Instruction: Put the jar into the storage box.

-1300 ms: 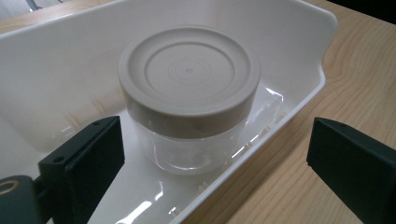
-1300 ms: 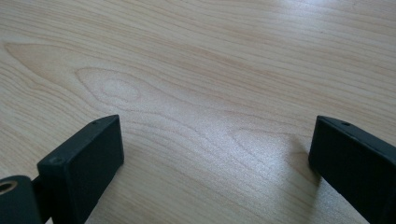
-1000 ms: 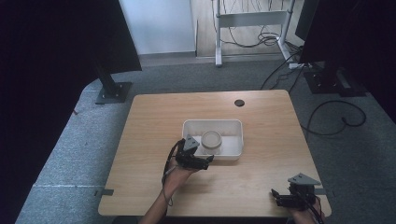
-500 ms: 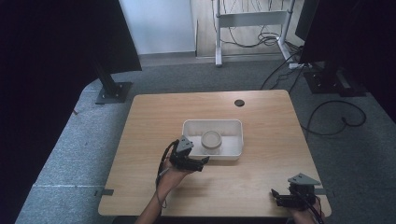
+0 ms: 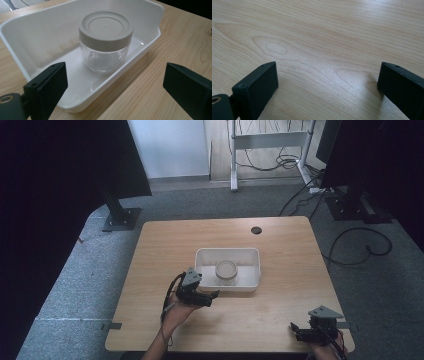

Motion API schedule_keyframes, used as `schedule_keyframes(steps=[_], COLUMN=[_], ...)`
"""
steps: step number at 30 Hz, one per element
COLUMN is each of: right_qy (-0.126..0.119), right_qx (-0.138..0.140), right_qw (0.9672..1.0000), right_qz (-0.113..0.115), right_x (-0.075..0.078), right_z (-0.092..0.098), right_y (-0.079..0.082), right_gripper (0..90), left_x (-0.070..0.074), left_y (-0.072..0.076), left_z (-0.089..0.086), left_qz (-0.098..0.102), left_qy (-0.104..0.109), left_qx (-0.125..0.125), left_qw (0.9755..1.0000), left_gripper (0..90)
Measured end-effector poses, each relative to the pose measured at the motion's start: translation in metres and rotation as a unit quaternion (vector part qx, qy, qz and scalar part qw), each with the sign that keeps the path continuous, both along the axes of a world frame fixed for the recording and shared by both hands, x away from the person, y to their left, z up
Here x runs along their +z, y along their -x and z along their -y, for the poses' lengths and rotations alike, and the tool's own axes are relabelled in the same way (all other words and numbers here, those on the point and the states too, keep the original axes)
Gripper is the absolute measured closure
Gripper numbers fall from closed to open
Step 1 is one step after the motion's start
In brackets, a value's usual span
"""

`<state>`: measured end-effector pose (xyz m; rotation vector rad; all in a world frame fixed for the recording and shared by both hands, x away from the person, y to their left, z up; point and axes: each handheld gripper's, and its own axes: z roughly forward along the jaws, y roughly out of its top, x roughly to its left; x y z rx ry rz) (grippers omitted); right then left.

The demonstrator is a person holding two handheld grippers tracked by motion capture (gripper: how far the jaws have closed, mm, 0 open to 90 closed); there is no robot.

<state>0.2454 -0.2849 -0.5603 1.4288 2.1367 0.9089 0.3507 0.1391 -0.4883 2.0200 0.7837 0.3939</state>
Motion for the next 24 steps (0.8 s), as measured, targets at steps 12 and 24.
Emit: schedule_keyframes(steps=[12, 24], right_qy=[0.000, 0.000], right_qx=[0.000, 0.000], right_qw=[1.0000, 1.0000], right_qz=[0.000, 0.000], right_x=[0.000, 0.000], right_z=[0.000, 0.000], right_y=[0.000, 0.000], right_gripper=[2.8, 2.7], left_x=[-0.005, -0.019], left_y=[0.009, 0.018], left_z=[-0.016, -0.032], left_qz=[0.007, 0.008], left_qy=[0.004, 0.003], left_qx=[0.001, 0.005], left_qw=[1.0000, 1.0000], left_gripper=[5.6, 5.6])
